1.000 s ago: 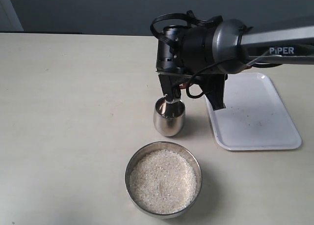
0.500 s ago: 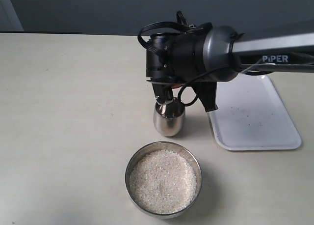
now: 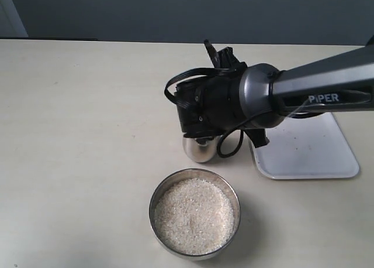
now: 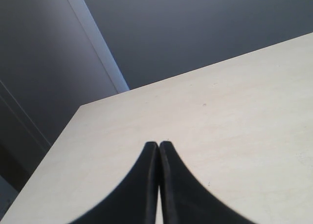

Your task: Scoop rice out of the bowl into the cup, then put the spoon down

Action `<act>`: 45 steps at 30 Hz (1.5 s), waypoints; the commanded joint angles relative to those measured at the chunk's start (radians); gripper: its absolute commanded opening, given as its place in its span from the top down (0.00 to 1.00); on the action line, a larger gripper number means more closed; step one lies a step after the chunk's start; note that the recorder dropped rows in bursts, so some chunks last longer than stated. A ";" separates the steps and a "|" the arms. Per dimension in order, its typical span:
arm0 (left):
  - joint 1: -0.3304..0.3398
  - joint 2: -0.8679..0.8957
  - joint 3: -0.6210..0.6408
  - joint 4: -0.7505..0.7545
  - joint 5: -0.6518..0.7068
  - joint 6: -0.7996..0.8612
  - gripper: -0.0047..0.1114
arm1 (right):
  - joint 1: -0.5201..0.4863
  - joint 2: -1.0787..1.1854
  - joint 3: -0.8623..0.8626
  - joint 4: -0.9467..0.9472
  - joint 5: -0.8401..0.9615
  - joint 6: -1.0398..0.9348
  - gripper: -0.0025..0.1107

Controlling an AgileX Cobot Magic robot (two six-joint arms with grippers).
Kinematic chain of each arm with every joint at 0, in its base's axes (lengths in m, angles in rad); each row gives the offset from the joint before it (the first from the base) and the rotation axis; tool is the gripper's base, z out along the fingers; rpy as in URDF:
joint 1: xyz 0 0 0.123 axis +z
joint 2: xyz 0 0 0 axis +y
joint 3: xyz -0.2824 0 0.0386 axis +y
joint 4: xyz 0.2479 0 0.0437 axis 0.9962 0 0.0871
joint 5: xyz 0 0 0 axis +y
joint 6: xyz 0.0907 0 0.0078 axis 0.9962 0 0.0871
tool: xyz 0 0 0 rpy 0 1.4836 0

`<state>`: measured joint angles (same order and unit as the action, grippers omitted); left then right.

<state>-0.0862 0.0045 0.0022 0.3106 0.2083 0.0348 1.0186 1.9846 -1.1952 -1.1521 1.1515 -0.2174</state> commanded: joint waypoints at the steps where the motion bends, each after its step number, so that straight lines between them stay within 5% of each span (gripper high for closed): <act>1: -0.006 -0.005 -0.002 -0.004 -0.005 -0.006 0.96 | 0.000 -0.002 0.005 -0.151 -0.009 0.063 0.99; 16: -0.006 -0.005 -0.002 -0.004 -0.005 -0.006 0.96 | 0.005 -0.002 0.005 -0.143 -0.017 0.099 0.99; 34: -0.006 -0.005 -0.002 -0.004 -0.003 -0.006 0.96 | 0.040 -0.002 0.107 -0.329 0.025 0.255 0.99; 45: -0.006 -0.005 -0.002 -0.004 -0.003 -0.006 0.96 | 0.077 0.000 0.237 -0.586 0.065 0.509 0.99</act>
<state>-0.0862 0.0045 0.0022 0.3106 0.2083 0.0348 1.0938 1.9846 -0.9642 -1.7166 1.2008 0.2655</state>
